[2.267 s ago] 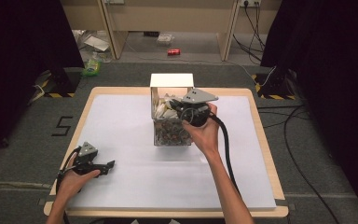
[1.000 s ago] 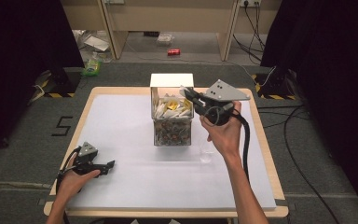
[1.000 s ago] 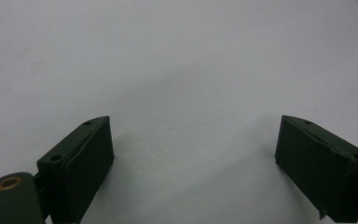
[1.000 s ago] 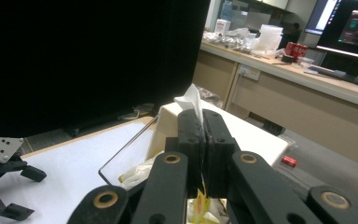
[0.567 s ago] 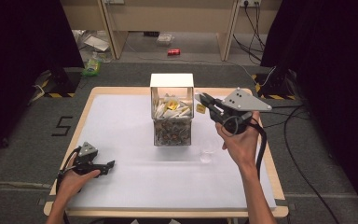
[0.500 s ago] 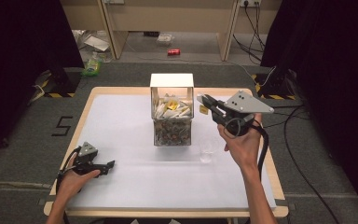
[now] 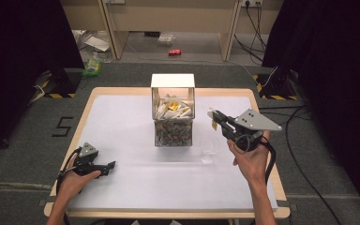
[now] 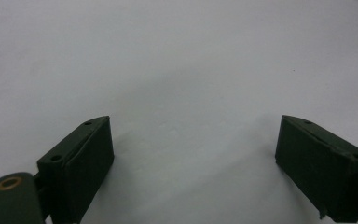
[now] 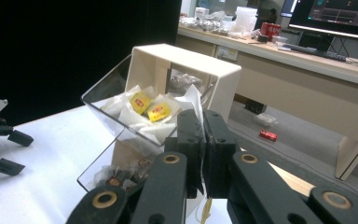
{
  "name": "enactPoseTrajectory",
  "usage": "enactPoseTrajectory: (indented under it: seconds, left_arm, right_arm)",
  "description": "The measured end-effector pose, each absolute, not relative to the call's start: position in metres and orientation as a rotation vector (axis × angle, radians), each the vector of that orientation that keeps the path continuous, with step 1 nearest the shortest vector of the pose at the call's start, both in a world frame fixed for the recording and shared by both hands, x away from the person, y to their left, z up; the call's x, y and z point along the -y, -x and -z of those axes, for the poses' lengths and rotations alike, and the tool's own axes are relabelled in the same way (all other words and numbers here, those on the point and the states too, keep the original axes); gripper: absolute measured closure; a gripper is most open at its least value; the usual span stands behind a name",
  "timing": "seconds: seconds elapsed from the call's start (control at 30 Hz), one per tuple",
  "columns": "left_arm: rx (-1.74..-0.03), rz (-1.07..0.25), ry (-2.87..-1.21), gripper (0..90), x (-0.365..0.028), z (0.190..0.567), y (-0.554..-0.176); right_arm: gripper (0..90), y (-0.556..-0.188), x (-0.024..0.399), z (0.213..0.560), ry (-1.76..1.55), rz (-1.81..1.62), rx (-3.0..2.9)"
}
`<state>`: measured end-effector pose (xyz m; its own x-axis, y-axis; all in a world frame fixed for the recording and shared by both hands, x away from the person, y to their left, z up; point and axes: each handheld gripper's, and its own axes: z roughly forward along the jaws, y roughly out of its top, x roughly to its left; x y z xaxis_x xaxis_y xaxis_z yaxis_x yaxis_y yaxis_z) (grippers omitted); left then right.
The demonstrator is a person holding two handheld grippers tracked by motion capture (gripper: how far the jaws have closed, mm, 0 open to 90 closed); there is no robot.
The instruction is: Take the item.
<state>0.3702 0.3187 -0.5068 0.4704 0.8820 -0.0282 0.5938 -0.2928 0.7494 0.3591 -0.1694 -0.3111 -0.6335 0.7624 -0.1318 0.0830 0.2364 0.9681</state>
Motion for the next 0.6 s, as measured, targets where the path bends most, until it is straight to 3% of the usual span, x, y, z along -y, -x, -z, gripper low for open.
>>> enactPoseTrajectory:
  seconds: [0.6]
  left_arm:
    - [-1.221, -0.513, -2.005, 10.7, -0.319, 0.507, -0.37]
  right_arm:
    - [87.3, -0.352, 0.177, 0.331, -0.808, -1.427, -1.922]
